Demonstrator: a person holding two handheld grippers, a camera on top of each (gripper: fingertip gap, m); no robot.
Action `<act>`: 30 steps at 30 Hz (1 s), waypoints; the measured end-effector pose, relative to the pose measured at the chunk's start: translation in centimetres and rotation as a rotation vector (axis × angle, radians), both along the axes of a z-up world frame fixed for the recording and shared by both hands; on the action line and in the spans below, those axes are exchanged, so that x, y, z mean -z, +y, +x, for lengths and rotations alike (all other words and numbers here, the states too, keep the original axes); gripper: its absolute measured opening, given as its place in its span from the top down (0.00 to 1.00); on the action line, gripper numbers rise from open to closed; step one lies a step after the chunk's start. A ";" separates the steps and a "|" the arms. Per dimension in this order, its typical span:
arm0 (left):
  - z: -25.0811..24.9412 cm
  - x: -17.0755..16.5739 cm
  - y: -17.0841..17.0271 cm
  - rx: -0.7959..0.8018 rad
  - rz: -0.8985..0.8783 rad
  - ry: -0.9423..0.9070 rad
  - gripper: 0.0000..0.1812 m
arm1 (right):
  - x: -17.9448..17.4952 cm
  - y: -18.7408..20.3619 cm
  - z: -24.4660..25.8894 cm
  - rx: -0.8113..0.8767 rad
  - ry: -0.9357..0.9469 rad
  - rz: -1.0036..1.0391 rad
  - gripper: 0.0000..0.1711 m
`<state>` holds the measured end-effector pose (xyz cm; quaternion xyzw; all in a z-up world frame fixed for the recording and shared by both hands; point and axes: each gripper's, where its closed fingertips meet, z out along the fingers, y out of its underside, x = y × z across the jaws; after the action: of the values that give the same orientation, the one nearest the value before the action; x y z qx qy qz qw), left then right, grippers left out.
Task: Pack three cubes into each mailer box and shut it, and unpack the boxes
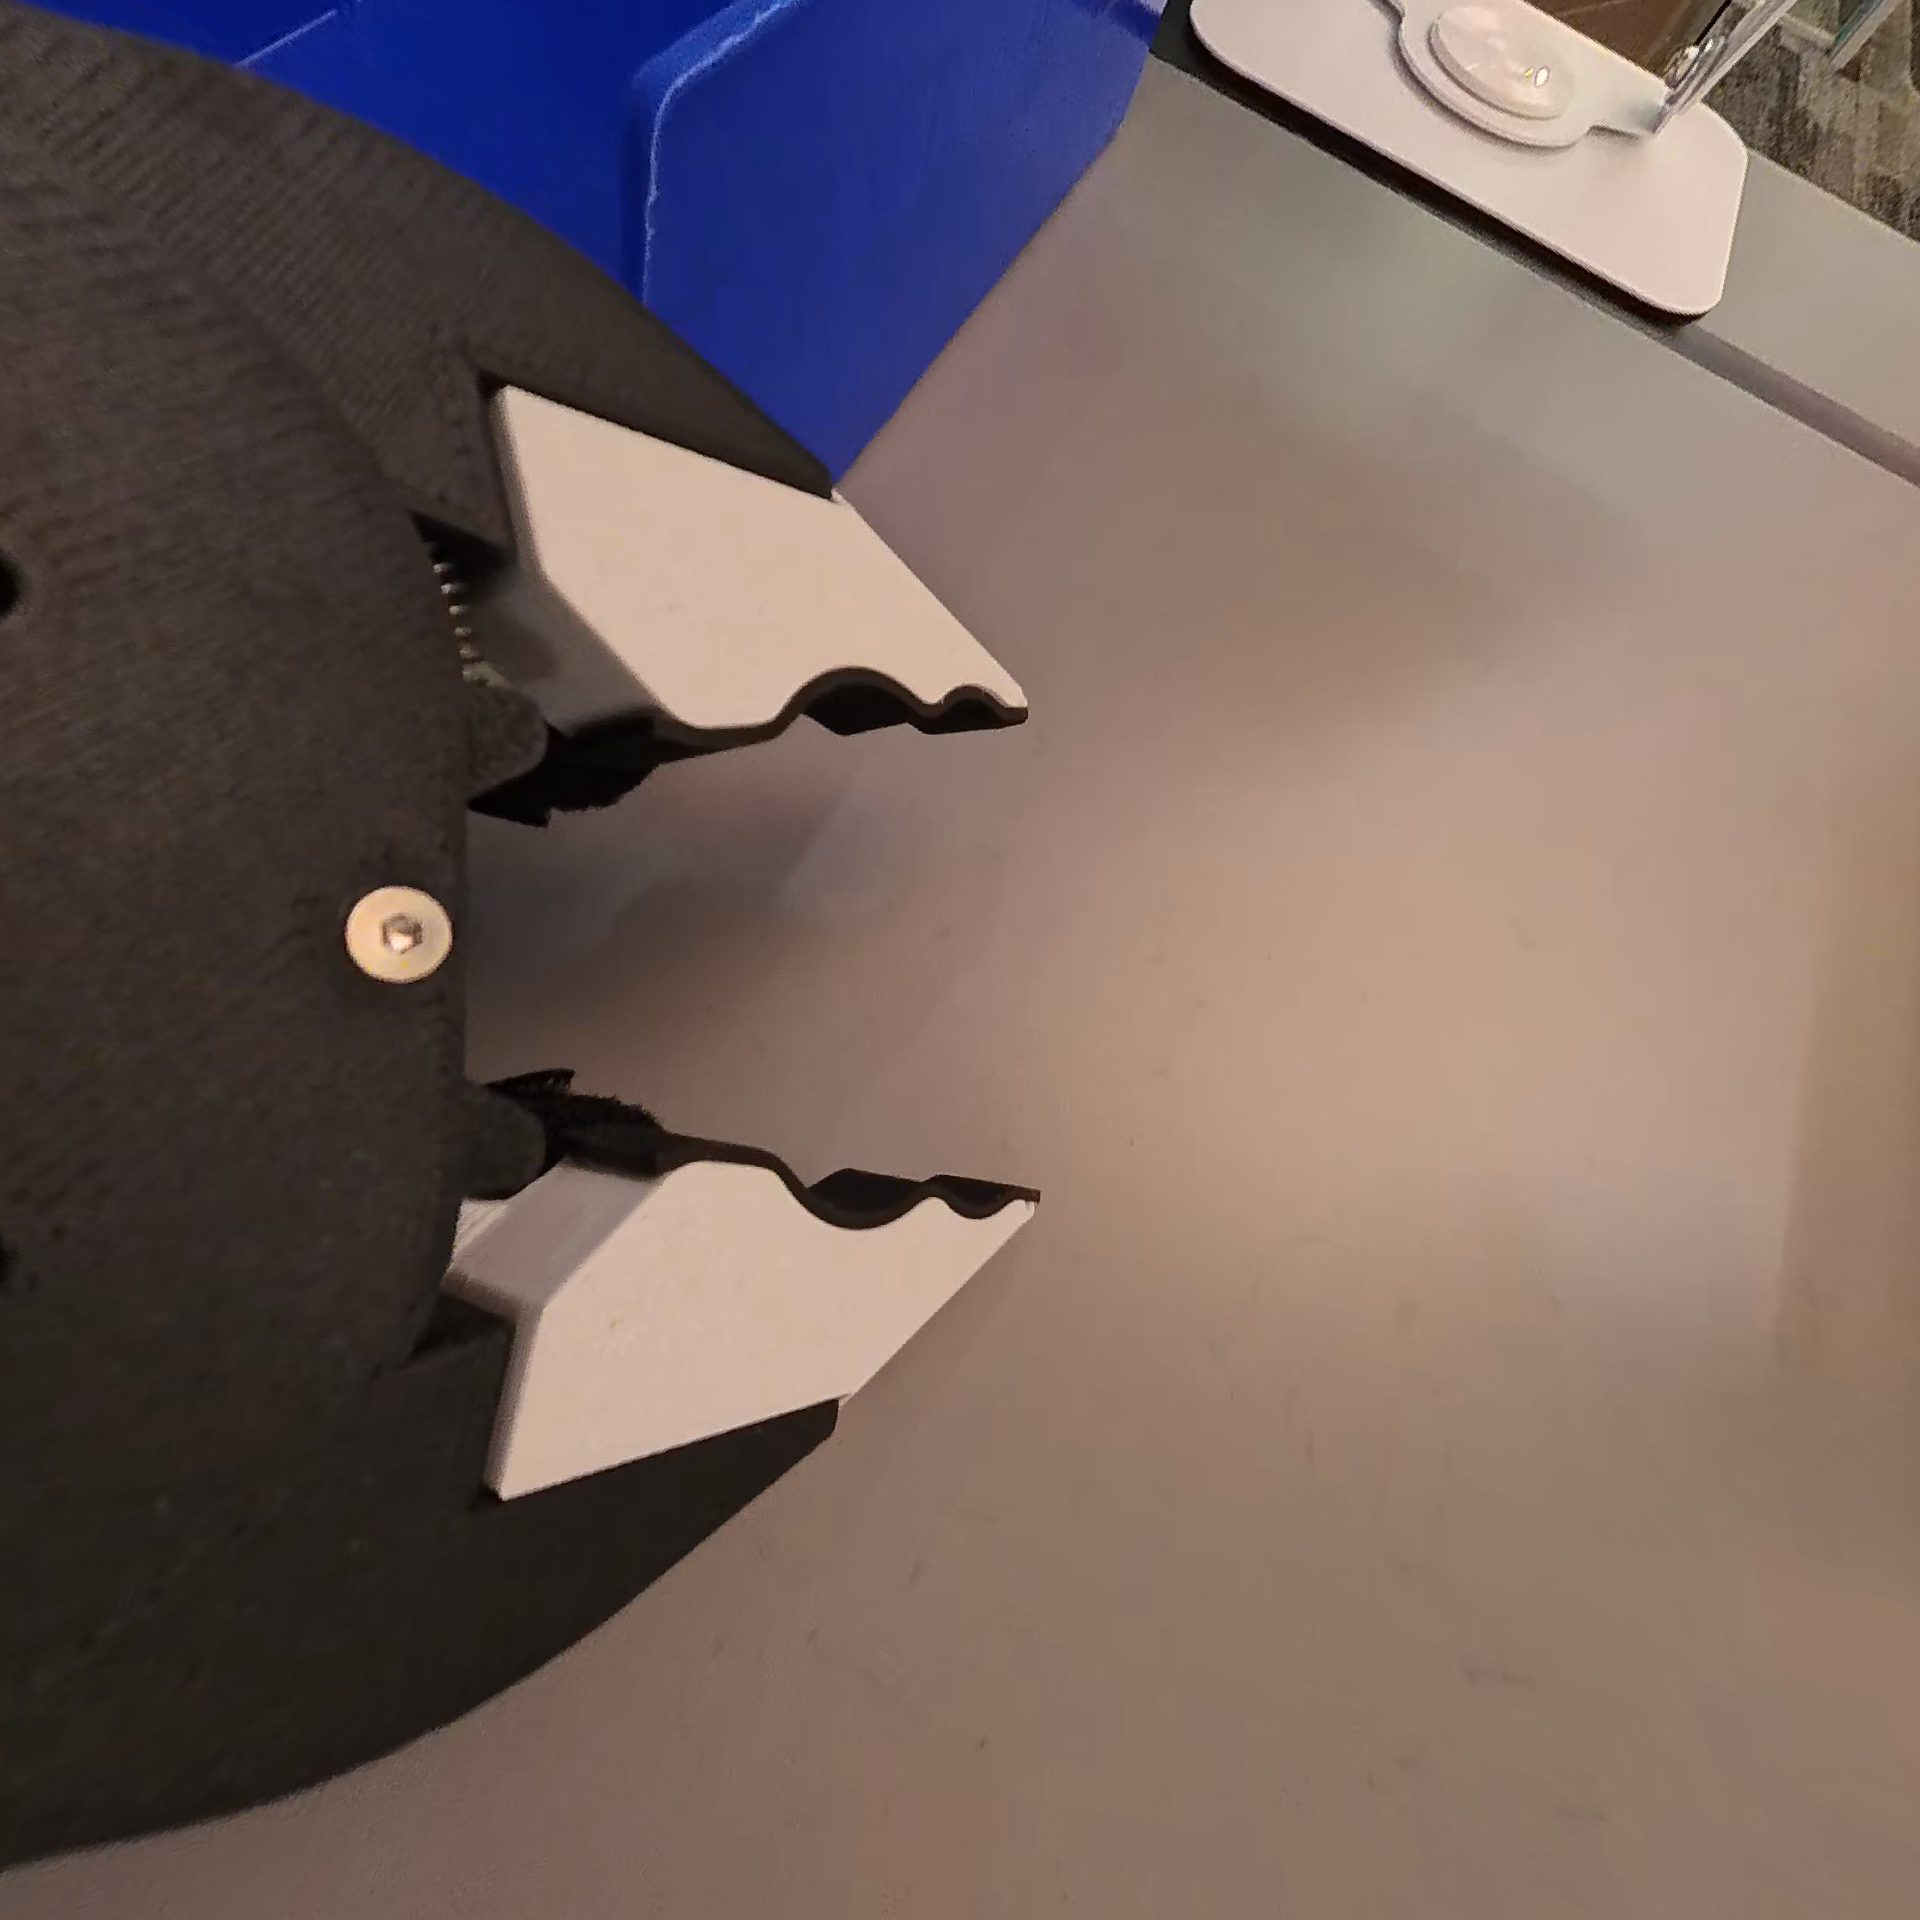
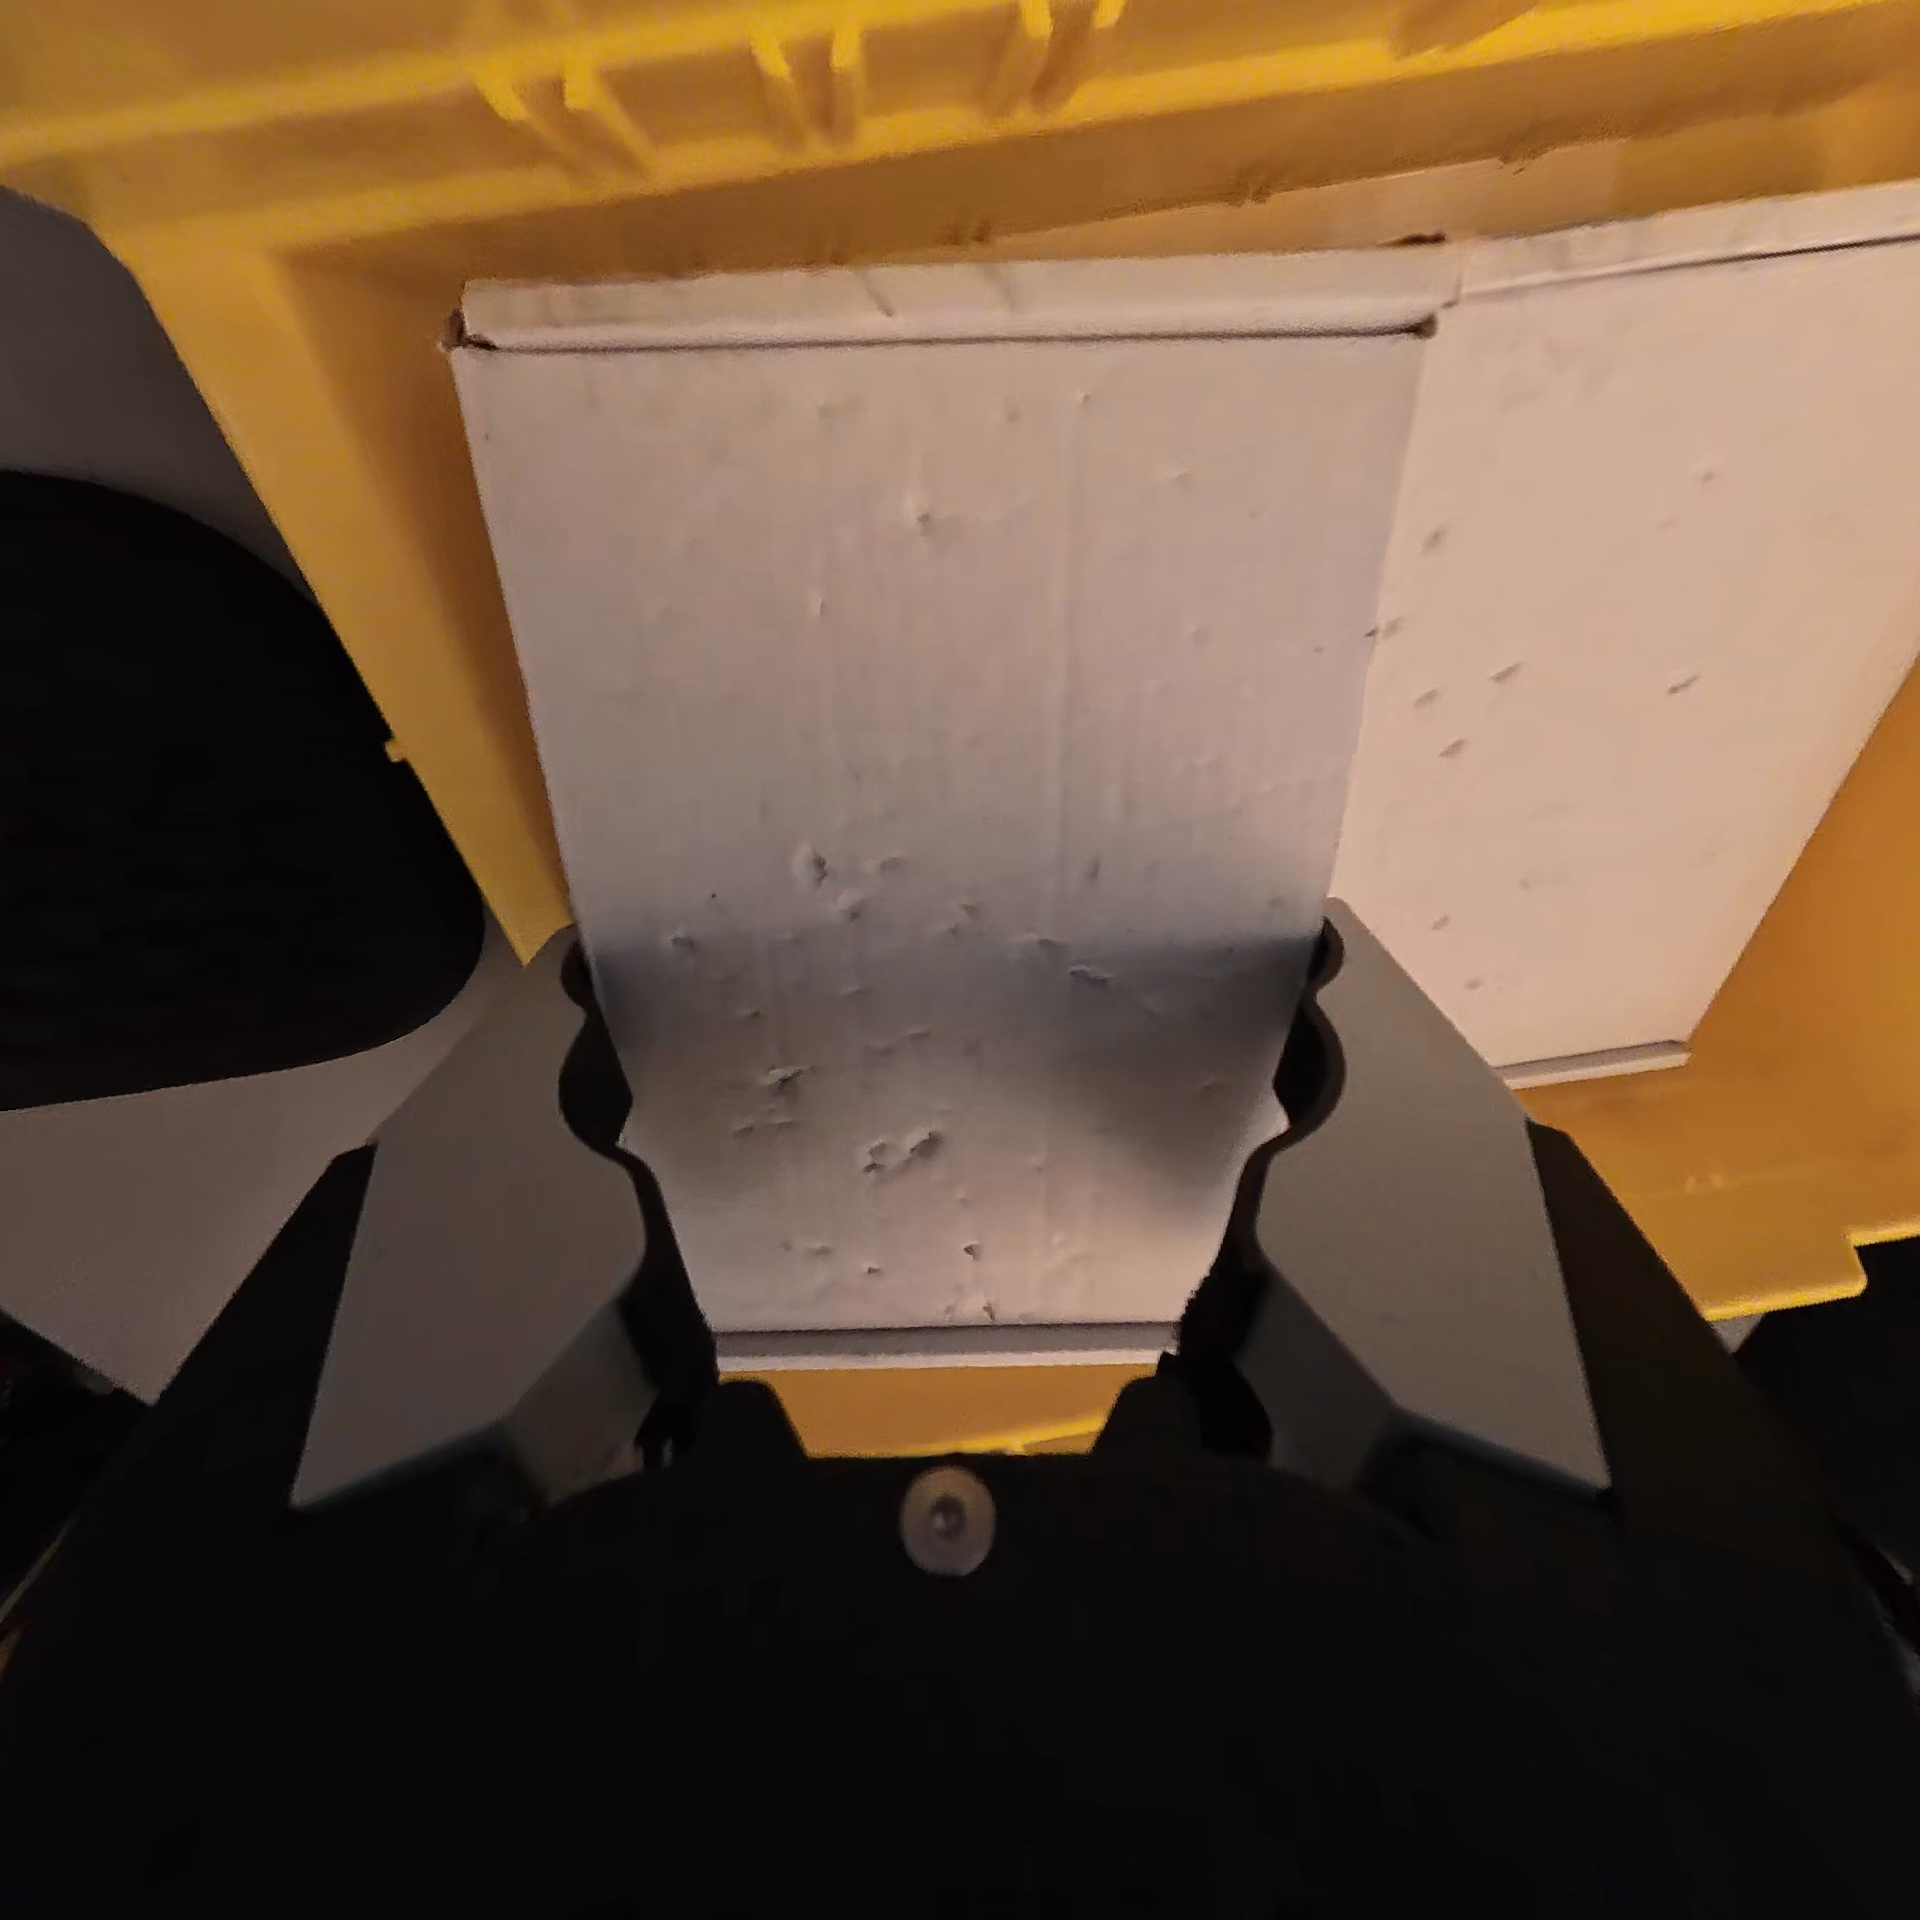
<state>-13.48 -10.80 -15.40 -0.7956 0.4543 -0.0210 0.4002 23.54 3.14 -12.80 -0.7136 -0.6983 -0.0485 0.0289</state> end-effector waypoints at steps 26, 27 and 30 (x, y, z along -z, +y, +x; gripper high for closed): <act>1.2 -11.5 0.1 0.022 0.110 -0.229 0.52 | -18.4 4.4 1.7 0.541 0.786 0.662 0.28; 0.8 -14.3 0.6 0.008 0.138 -0.243 0.49 | -19.2 4.6 2.1 0.629 0.900 0.639 0.25; -2.3 -21.7 3.3 -0.108 0.175 -0.247 0.44 | -18.0 6.1 5.5 0.942 1.016 0.528 0.34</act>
<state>-15.77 -7.55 6.34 -0.7723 0.3582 -0.0573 0.5215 29.06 9.27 5.19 -0.8414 -0.1837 0.1140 0.4953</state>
